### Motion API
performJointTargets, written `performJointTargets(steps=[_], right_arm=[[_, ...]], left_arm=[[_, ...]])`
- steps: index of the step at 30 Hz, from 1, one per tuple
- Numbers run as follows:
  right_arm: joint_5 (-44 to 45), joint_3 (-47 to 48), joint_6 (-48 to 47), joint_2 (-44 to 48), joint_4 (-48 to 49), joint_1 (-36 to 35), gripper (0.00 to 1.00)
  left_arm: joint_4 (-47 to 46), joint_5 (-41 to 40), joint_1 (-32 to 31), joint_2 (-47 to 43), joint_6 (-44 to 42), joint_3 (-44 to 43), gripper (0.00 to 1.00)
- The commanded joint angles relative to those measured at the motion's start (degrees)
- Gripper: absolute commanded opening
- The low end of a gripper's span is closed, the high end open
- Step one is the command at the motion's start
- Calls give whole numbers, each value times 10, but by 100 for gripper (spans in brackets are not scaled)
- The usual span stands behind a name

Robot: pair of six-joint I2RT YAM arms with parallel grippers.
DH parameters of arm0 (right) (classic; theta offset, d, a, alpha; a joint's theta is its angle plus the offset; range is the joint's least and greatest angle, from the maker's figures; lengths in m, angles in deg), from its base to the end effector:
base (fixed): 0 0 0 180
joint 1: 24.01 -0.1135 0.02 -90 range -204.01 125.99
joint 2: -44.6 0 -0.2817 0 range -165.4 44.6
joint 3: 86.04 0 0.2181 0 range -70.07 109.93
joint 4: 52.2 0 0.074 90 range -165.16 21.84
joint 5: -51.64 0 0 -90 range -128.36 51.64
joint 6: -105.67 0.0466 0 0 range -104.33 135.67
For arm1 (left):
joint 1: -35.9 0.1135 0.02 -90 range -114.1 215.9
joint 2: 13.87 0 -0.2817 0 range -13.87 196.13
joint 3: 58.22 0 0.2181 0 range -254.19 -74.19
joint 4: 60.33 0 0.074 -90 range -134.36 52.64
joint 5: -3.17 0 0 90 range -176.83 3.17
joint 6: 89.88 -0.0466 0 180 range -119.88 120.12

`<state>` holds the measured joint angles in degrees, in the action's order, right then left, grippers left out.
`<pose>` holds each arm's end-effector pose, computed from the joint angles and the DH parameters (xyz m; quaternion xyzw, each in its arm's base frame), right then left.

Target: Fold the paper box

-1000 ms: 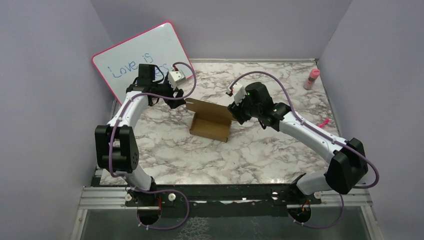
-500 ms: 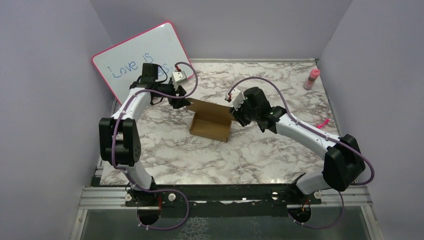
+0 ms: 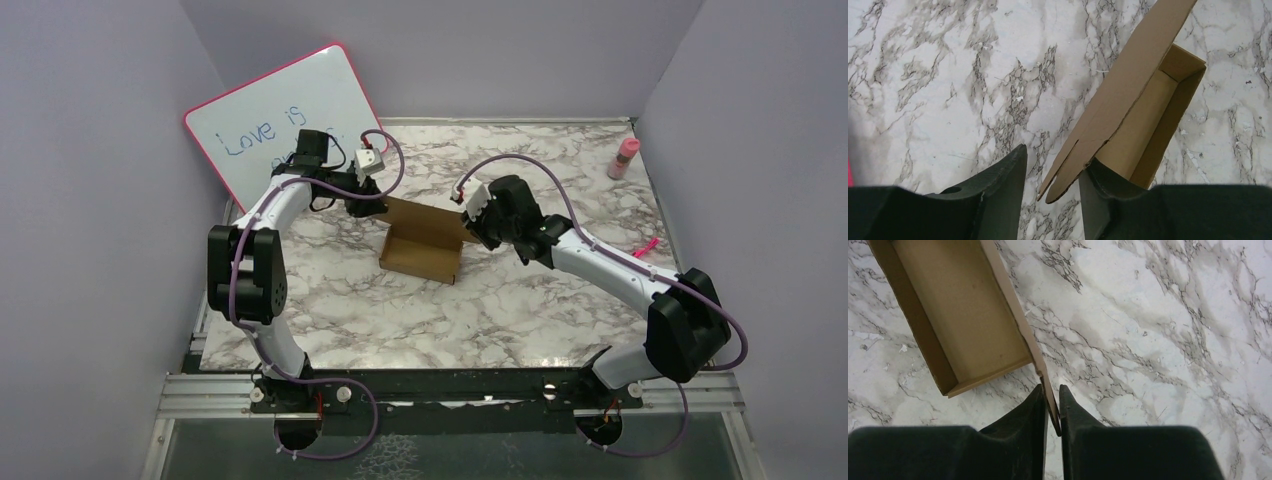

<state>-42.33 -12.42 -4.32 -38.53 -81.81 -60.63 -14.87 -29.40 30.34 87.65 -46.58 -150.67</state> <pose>0.2348 0.1785 0.2811 -0.4410 0.7875 0.0930 0.4203 0.3437 -0.0729 0.2744 0.4993 0.6855 -0.3346 0.4109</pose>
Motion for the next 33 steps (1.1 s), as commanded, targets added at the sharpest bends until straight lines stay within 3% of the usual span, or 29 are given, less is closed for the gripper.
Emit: performJointTargets(steps=[1, 9, 15, 20, 33], right_arm=[[-7, -6, -9, 7, 22, 5, 16], [-7, -3, -8, 10, 24, 5, 5], [-7, 7, 8, 7, 23, 5, 2], [3, 30, 64, -9, 14, 4, 1], [63, 26, 173, 3, 47, 3, 1]], left_arm=[[8, 26, -2, 7, -21, -20, 38], [35, 30, -4, 11, -41, -27, 19], [35, 19, -16, -4, -34, -20, 12], [21, -6, -30, -19, 22, -2, 10], [-123, -295, -106, -111, 303, 91, 9]])
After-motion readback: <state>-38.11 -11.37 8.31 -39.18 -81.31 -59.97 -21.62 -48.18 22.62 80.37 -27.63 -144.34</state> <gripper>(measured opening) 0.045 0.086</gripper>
